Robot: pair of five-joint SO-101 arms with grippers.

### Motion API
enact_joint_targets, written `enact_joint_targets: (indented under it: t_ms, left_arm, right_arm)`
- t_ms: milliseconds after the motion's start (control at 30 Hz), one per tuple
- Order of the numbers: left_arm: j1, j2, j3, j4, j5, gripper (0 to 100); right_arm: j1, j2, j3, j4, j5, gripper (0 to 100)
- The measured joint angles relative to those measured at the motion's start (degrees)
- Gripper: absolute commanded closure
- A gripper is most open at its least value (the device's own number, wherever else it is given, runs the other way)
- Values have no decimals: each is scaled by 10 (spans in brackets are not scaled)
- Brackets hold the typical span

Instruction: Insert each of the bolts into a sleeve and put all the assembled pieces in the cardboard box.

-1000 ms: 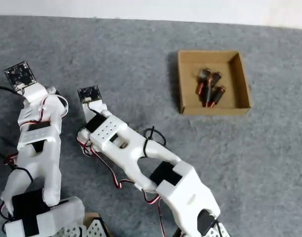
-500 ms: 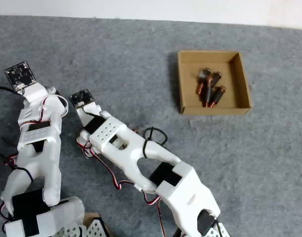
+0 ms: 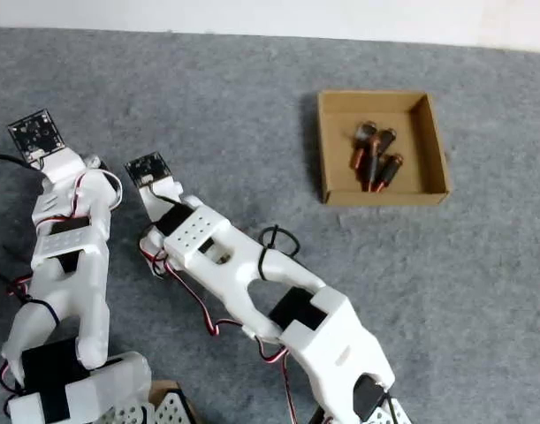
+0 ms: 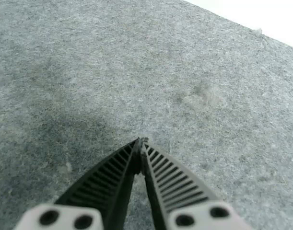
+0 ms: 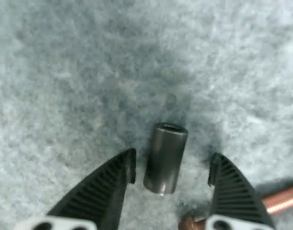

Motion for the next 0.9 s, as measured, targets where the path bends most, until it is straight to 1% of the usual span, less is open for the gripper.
enact_joint_targets:
  t_ms: [167, 233, 333, 367, 433, 733, 900]
  left_arm:
    - [0, 0, 0, 0, 0, 989]
    - [0, 0, 0, 0, 0, 989]
    - [0, 0, 0, 0, 0, 989]
    - [0, 0, 0, 0, 0, 989]
    - [0, 0, 0, 0, 0, 989]
    - [0, 0, 0, 0, 0, 989]
    - [0, 0, 0, 0, 0, 989]
  right_arm:
    - [0, 1, 0, 0, 0, 787]
    - [0, 5, 0, 0, 0, 851]
    - [6, 12, -1, 0, 0, 986]
    - [8, 18, -1, 0, 0, 998]
    - [15, 24, -1, 0, 0, 983]
    - [18, 27, -5, 7, 0, 995]
    - [33, 38, -88, 92, 1, 995]
